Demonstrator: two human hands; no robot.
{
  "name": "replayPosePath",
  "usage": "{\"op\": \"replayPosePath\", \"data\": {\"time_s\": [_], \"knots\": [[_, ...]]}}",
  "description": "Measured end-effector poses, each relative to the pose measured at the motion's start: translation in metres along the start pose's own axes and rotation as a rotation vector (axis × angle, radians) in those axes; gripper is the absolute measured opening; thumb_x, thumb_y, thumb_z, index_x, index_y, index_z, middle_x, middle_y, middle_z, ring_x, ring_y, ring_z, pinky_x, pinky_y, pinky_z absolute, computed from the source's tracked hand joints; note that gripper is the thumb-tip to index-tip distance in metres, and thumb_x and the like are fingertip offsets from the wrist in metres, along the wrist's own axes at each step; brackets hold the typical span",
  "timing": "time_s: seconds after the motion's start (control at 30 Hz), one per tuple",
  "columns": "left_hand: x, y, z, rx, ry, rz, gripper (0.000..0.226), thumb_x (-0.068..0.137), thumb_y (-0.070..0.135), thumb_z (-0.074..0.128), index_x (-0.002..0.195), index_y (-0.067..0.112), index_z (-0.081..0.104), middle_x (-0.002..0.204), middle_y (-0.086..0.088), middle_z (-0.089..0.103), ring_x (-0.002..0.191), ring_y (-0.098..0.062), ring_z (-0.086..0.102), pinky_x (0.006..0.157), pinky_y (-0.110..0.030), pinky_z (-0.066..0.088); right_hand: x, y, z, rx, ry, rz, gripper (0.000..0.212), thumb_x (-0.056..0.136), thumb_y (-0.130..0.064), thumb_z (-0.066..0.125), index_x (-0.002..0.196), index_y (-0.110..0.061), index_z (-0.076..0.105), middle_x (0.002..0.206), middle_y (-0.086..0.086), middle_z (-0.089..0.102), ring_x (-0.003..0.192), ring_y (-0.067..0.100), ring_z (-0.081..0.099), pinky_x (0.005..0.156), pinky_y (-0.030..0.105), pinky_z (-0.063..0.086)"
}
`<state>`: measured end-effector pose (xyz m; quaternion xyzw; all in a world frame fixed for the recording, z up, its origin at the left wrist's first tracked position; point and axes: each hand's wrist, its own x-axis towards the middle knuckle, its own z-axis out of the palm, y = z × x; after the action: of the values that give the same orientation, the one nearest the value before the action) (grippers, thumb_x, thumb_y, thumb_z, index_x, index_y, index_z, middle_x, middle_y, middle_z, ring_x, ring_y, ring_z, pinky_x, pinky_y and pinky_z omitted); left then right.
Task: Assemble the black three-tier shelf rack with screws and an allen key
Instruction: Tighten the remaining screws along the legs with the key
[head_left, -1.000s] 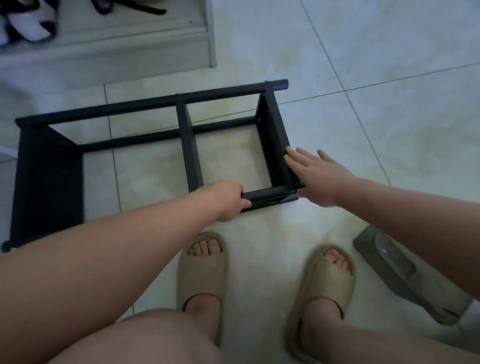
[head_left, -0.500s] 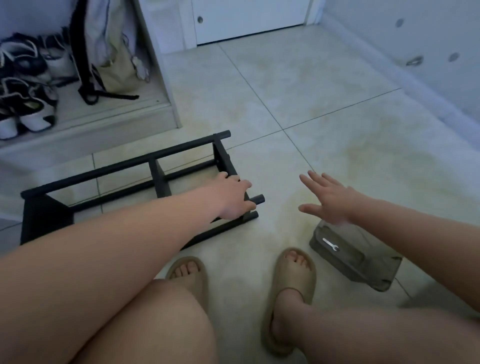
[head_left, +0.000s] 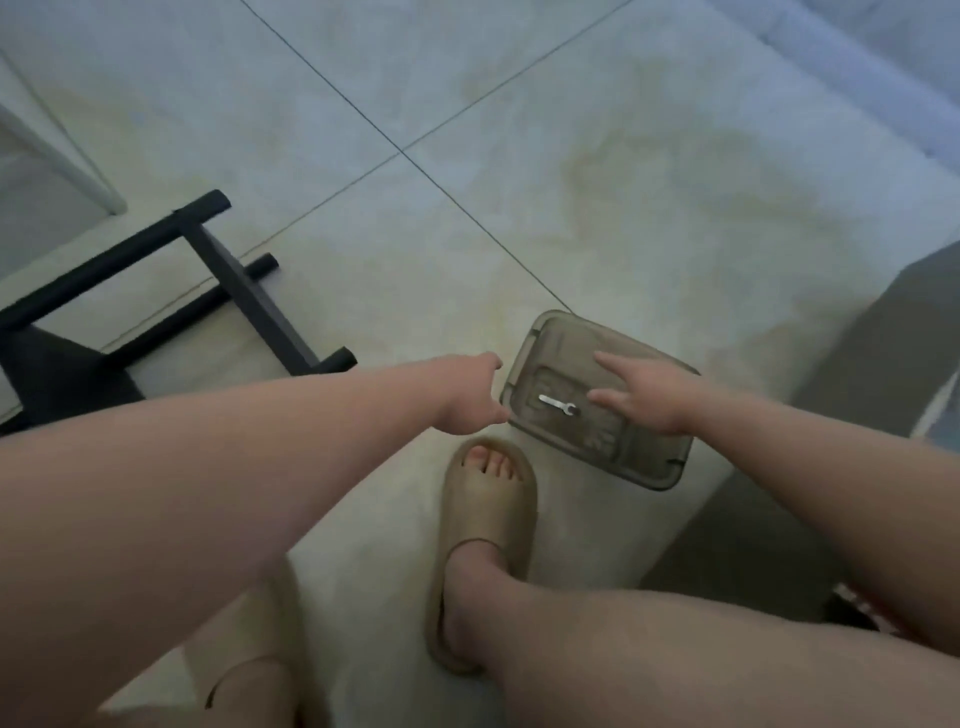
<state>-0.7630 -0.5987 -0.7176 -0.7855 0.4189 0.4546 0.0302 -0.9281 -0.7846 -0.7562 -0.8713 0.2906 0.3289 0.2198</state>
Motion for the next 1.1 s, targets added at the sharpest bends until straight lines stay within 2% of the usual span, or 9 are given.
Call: {"op": "replayPosePath", "data": {"time_s": [0.07,0.17,0.33,0.5,0.63,0.83,0.97,1.03,1.1], "knots": [[0.022,0.006,0.009,-0.110,-0.015,0.001,0.073,0.098,0.044,0.055,0.155,0.013,0.023,0.150,-0.010,0.047,0.135,-0.030,0.047,0.103,-0.033,0.037,0.017,0.008,0.017,0.041,-0.036,0.015,0.072,0.101,-0.054,0.051,0.160,-0.022,0.027,0.159,0.009,0.041,0.146,0.028,0.039,0.117,0.035,0.032],[0.050,0.006,0.025,-0.293,0.017,-0.026,0.058,0.099,0.037,0.054,0.147,0.010,0.034,0.133,-0.010,0.061,0.120,-0.029,0.057,0.091,-0.031,0.042,0.042,0.011,0.037,0.061,-0.057,0.012,0.066,0.099,-0.047,0.059,0.157,-0.022,0.036,0.149,0.010,0.054,0.137,0.029,0.049,0.110,0.035,0.039],[0.073,0.000,0.045,-0.426,0.116,-0.027,0.033,0.101,0.030,0.051,0.126,0.008,0.052,0.119,-0.016,0.066,0.109,-0.035,0.063,0.090,-0.036,0.048,0.073,0.005,0.060,0.001,-0.028,-0.040,0.052,0.095,-0.037,0.068,0.142,-0.021,0.053,0.138,0.007,0.061,0.126,0.029,0.056,0.103,0.041,0.047],[0.078,-0.005,0.050,-0.556,0.105,-0.021,0.023,0.100,0.028,0.055,0.115,0.012,0.052,0.109,-0.015,0.068,0.102,-0.034,0.065,0.094,-0.043,0.051,0.090,-0.007,0.077,-0.045,0.095,-0.110,0.039,0.092,-0.023,0.069,0.128,-0.011,0.058,0.134,0.013,0.056,0.121,0.035,0.054,0.094,0.043,0.048],[0.078,-0.008,0.055,-0.653,0.103,-0.030,0.028,0.100,0.030,0.055,0.121,0.011,0.052,0.111,-0.015,0.067,0.104,-0.035,0.064,0.097,-0.046,0.051,0.094,-0.011,0.087,-0.076,0.175,-0.115,0.024,0.095,-0.014,0.060,0.118,-0.006,0.056,0.123,0.019,0.059,0.109,0.039,0.057,0.082,0.045,0.049],[0.076,-0.008,0.057,-0.709,0.107,-0.027,0.022,0.100,0.032,0.054,0.114,0.014,0.052,0.097,-0.012,0.070,0.086,-0.031,0.069,0.087,-0.047,0.056,0.093,-0.017,0.088,-0.007,0.197,-0.022,0.023,0.091,-0.010,0.055,0.113,-0.004,0.058,0.116,0.022,0.063,0.103,0.042,0.060,0.077,0.043,0.050],[0.063,-0.013,0.050,-0.653,0.103,-0.039,0.036,0.101,0.040,0.051,0.125,0.014,0.052,0.113,-0.010,0.067,0.102,-0.031,0.065,0.093,-0.041,0.052,0.082,-0.023,0.071,0.179,0.246,0.057,0.040,0.090,-0.009,0.059,0.129,-0.014,0.063,0.116,0.019,0.066,0.104,0.038,0.062,0.084,0.041,0.053],[0.048,-0.020,0.041,-0.564,0.100,-0.048,0.041,0.101,0.042,0.050,0.131,0.014,0.050,0.121,-0.008,0.064,0.108,-0.030,0.061,0.089,-0.035,0.048,0.071,-0.030,0.056,0.216,0.270,0.029,0.035,0.090,-0.010,0.061,0.124,-0.015,0.068,0.114,0.015,0.068,0.101,0.034,0.063,0.085,0.038,0.053],[0.030,-0.029,0.026,-0.448,0.076,-0.056,0.042,0.102,0.041,0.049,0.134,0.014,0.049,0.125,-0.007,0.062,0.110,-0.027,0.059,0.084,-0.032,0.042,0.057,-0.039,0.033,0.249,0.307,-0.004,0.023,0.089,-0.009,0.063,0.110,-0.016,0.071,0.105,0.009,0.069,0.095,0.028,0.062,0.080,0.032,0.050]]}}
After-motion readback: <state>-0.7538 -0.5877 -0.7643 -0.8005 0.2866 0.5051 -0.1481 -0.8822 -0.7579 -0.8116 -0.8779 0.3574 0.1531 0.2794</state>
